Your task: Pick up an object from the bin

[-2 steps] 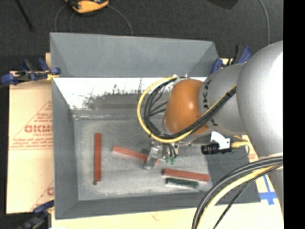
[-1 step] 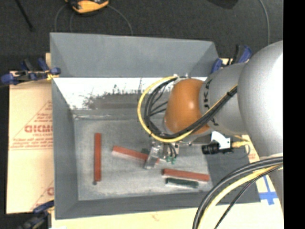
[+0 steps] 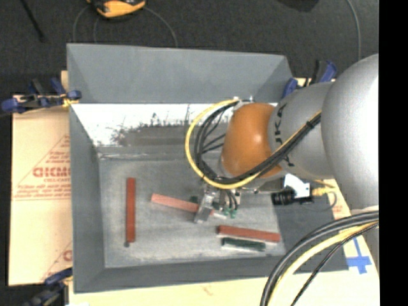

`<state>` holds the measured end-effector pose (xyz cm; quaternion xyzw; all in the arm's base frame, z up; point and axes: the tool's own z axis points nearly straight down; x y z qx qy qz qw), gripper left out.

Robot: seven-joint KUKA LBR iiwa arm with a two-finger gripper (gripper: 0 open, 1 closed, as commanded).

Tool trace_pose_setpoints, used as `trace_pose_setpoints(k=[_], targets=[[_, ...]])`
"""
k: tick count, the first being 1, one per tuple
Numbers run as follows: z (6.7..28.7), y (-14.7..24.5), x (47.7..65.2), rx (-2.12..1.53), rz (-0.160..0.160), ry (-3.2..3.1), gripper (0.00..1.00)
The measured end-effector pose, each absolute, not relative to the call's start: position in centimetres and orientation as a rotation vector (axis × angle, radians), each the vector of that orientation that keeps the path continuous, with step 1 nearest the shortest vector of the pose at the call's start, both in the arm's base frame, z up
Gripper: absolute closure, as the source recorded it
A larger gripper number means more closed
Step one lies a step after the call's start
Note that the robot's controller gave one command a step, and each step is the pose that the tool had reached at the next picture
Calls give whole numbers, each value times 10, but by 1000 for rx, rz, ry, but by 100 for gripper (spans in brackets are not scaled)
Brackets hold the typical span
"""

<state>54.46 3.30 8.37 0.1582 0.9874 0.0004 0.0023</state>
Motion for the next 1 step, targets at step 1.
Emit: trace_pose_setpoints(k=[1], targets=[[89, 33, 544, 496, 1, 3098, 100]])
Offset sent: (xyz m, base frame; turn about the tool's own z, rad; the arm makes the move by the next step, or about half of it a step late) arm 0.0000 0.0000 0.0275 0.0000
